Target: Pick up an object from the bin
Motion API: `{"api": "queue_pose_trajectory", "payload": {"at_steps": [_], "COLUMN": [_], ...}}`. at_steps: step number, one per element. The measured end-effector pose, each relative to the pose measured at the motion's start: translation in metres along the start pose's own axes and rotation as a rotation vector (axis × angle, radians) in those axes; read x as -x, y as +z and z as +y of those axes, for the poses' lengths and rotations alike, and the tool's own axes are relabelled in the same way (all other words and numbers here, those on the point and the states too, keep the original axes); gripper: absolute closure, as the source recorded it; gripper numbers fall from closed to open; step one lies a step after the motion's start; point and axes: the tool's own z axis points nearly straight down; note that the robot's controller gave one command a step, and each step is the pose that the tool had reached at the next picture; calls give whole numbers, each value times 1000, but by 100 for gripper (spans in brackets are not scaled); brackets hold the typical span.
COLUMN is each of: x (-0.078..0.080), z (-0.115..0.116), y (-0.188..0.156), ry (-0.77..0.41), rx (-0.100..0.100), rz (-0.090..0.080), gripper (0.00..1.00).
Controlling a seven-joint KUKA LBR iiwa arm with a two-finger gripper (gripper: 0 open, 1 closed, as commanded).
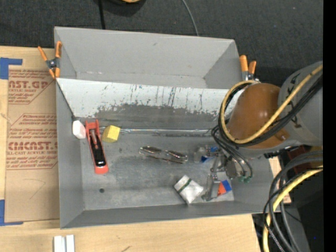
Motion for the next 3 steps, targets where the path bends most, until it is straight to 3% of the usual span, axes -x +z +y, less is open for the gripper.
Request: {"api": "queue_pose_trajectory", "payload": {"at_steps": [1,2,3], "x": [2,-1,0], "z": [0,16,46], "y": [-4,39,62], "ry": [-1,-43,-14], "rx": [-1,-1,0], "rz": [-8,-8,-10], "gripper": [0,0,100]}}
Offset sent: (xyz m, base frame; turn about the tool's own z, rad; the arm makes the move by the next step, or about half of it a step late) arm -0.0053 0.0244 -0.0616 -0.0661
